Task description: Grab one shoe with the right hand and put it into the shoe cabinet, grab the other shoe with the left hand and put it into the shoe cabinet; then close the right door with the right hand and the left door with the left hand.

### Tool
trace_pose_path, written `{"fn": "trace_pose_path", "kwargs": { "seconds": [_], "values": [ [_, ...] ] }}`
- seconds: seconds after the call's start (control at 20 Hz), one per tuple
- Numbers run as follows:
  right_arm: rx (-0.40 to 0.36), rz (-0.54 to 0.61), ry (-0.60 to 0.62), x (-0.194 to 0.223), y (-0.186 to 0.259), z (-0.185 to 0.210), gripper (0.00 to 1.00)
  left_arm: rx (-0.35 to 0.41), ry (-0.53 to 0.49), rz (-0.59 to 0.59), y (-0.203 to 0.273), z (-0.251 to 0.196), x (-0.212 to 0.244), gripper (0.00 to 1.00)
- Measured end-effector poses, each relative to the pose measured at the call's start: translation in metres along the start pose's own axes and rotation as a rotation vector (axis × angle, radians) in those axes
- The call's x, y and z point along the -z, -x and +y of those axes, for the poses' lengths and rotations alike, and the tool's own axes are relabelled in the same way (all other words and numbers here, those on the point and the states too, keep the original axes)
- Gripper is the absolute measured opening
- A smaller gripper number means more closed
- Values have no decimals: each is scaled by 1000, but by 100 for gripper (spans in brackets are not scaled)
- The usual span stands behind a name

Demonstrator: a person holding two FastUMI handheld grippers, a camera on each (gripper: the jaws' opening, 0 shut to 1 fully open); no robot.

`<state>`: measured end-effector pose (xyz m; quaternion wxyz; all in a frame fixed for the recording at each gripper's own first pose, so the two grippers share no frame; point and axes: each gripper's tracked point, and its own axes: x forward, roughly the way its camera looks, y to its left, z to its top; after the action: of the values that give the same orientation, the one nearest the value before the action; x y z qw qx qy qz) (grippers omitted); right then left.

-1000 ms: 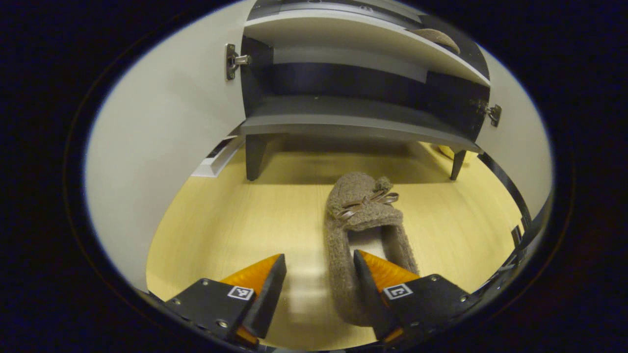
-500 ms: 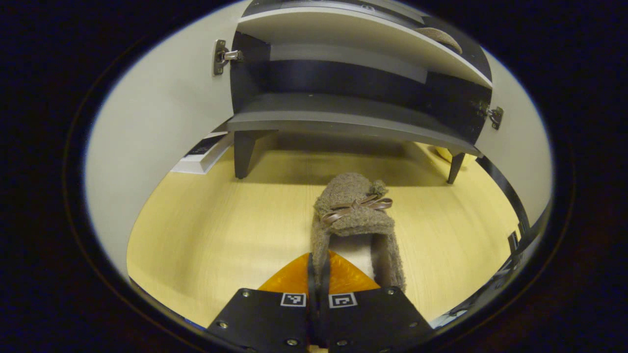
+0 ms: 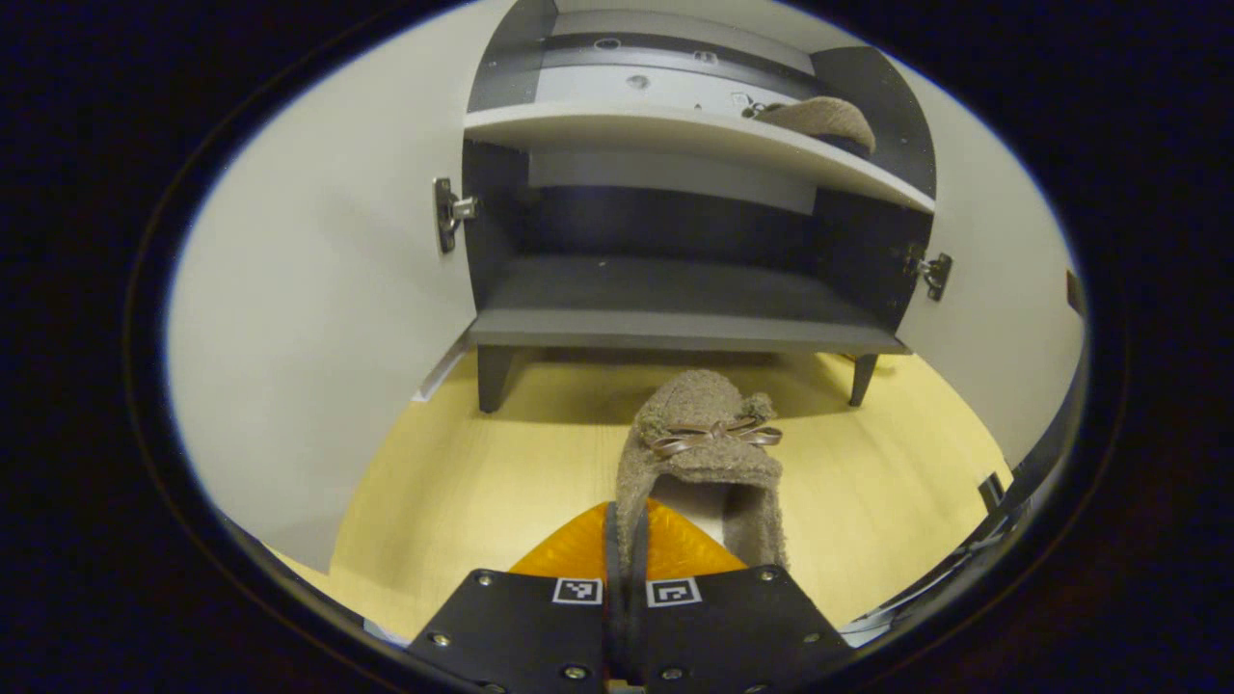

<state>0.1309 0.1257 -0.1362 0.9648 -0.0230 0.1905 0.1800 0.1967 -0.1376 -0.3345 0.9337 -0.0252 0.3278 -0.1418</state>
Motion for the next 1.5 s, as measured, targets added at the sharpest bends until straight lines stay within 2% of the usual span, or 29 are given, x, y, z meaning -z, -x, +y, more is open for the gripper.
{"fn": "trace_pose_path", "kwargs": {
  "seconds": [0.2, 0.35, 0.65, 0.85, 1.05, 1.1, 1.15, 1.25, 1.3, 1.5],
  "values": [
    [-6, -7, 8, -2, 6, 3, 100, 0, -17, -95, 4, -3, -25, 2],
    [-10, -11, 15, -2, 13, 5, 100, 0, 7, -161, 16, -5, -52, 1],
    [-11, -18, -14, -5, 20, 11, 100, 23, 46, -306, 51, -13, -129, 1],
    [-20, -25, -16, -5, 23, 15, 100, 29, 61, -387, 56, -14, -179, 1],
    [-21, -17, -7, -2, 24, 17, 100, 11, 79, -433, 45, -9, -223, 1],
    [-21, -13, -8, 0, 25, 17, 97, 8, 85, -446, 42, -7, -235, 1],
    [-19, -8, -9, 3, 25, 16, 100, 3, 87, -461, 38, -4, -247, 1],
    [-14, 3, -13, 6, 24, 14, 97, -9, 88, -490, 32, -1, -272, 1],
    [-11, 8, -17, 8, 23, 13, 100, -10, 88, -500, 27, 0, -284, 1],
    [6, 21, -31, 11, 18, 9, 100, -25, 83, -535, 4, 4, -332, 1]
  ]
}}
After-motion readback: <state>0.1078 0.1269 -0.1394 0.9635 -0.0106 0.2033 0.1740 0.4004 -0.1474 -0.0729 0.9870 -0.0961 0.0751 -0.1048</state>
